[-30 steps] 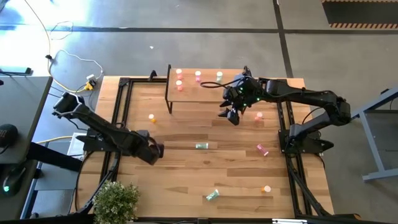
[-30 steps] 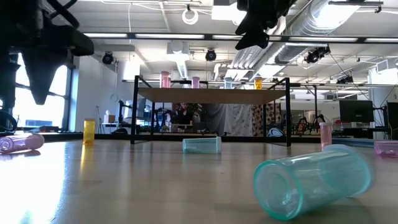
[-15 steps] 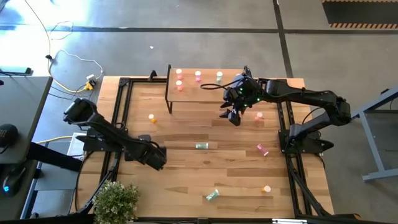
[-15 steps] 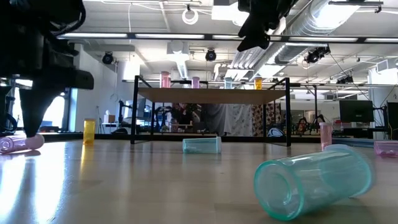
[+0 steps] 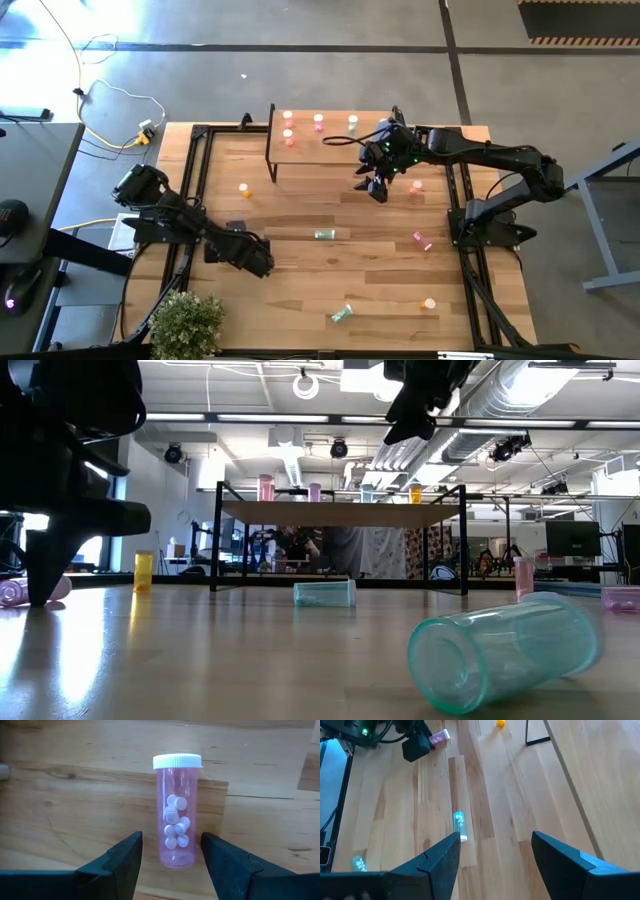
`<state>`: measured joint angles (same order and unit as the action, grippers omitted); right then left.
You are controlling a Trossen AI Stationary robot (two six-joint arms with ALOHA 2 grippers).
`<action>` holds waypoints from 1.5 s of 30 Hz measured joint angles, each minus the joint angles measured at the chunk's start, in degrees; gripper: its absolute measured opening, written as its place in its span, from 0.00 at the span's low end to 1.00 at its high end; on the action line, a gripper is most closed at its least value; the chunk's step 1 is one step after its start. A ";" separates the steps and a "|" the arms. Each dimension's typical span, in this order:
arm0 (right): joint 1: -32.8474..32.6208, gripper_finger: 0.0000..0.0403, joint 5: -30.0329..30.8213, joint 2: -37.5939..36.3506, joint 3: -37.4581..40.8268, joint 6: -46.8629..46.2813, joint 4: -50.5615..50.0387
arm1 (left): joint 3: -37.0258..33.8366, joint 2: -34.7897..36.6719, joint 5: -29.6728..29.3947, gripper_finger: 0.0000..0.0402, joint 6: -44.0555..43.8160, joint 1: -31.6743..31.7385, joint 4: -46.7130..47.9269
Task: Pick and place medicine bottles onto shelf by color
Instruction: Put the left violet pill bottle on the shelf aligned with the other violet pill bottle
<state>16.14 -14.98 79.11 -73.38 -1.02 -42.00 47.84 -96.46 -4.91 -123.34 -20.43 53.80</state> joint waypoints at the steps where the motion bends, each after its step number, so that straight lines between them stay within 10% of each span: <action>1: 0.00 0.59 0.00 0.00 0.00 0.00 -0.08 | 0.00 -0.03 -0.07 0.48 0.44 0.21 -0.06; 17: 0.00 0.59 0.00 0.00 0.00 -0.01 -0.21 | -0.03 -0.01 0.75 0.25 8.96 2.38 -0.73; 34: -0.04 0.59 0.00 0.00 0.00 -1.68 -0.16 | -0.56 8.62 -1.00 0.26 26.94 2.43 -7.91; 45: -0.04 0.59 -4.01 0.00 -0.37 -3.06 3.69 | -0.36 18.01 -17.75 0.26 45.48 2.60 -19.91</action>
<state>16.10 -18.99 79.11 -73.76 -4.07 -38.31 47.48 -78.45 -22.66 -77.86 -17.82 33.89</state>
